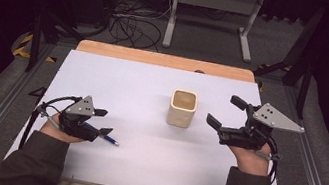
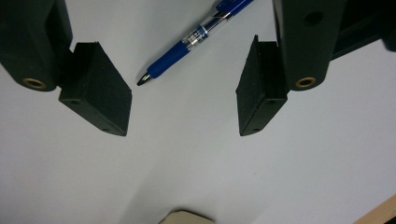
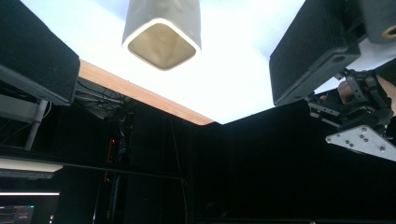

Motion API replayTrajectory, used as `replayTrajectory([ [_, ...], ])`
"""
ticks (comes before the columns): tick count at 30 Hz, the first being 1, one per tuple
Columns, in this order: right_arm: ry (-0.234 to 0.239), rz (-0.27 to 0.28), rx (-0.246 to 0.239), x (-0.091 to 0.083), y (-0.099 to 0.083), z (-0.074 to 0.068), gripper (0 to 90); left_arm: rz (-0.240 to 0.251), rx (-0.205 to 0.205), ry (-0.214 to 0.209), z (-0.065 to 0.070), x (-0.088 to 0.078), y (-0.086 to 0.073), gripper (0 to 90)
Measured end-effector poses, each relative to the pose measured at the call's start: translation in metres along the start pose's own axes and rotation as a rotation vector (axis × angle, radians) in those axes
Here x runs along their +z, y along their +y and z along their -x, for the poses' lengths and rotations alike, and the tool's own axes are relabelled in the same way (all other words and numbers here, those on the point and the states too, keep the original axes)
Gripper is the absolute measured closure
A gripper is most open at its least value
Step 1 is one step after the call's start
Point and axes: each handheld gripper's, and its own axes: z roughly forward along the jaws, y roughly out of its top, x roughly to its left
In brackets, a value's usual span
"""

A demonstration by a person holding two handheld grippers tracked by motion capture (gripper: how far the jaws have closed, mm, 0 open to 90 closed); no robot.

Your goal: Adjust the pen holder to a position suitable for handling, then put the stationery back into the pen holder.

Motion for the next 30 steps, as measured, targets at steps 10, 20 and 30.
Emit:
replayTrajectory([
  [10,0.000,-0.003,-0.004,-0.001,0.000,0.001,2.6,-0.059,0.030,-0.033,0.001,0.009,-0.002,36.6],
  [20,0.004,-0.008,-0.007,0.000,0.000,-0.001,2.6,-0.149,0.099,-0.056,0.004,0.023,-0.006,41.0],
  [30,0.011,-0.016,-0.012,0.001,-0.001,0.000,2.7,-0.214,0.188,-0.095,0.010,0.038,-0.011,43.8],
])
